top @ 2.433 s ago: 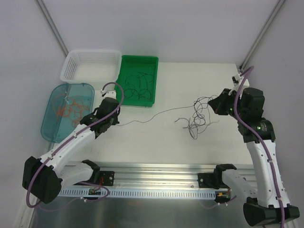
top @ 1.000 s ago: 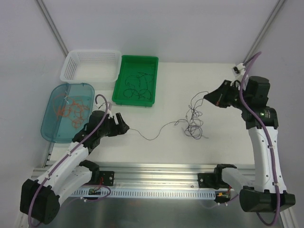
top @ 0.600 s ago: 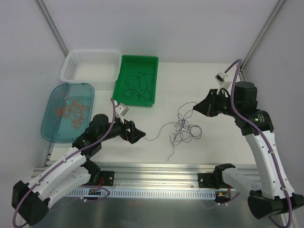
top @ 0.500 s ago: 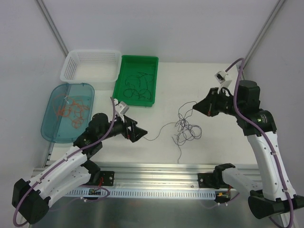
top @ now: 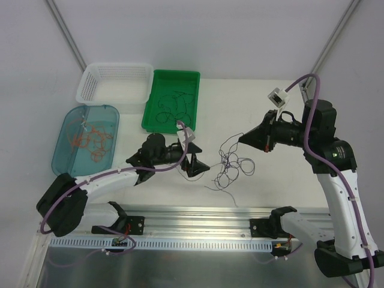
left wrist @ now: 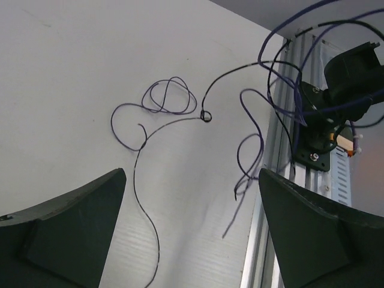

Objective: Untangle the cables

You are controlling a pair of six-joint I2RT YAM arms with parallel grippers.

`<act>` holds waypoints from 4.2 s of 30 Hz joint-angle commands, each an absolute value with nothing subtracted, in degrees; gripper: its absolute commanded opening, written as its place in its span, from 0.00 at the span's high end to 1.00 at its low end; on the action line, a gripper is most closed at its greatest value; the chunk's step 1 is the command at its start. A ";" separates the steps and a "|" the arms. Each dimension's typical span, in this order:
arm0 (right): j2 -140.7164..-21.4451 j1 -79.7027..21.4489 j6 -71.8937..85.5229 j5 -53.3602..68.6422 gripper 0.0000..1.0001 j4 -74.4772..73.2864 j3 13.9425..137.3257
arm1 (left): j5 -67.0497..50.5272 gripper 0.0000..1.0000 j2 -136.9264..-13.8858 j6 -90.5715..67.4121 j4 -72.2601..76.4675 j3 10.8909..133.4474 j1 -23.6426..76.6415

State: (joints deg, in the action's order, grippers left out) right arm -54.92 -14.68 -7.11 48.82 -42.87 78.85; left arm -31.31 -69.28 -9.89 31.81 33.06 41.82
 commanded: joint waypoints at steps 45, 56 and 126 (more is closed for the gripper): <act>-47.20 -14.59 -11.17 18.30 0.99 -49.39 83.84 | -19.00 1.00 -72.17 -19.49 40.45 26.11 41.14; -46.58 -12.31 -10.64 -4.74 0.99 -52.29 82.44 | -4.40 1.00 -44.43 -23.90 7.77 22.68 32.62; -45.62 -33.13 -7.73 19.77 0.15 -22.50 44.74 | -6.51 1.00 -91.83 -2.73 -0.36 135.79 24.00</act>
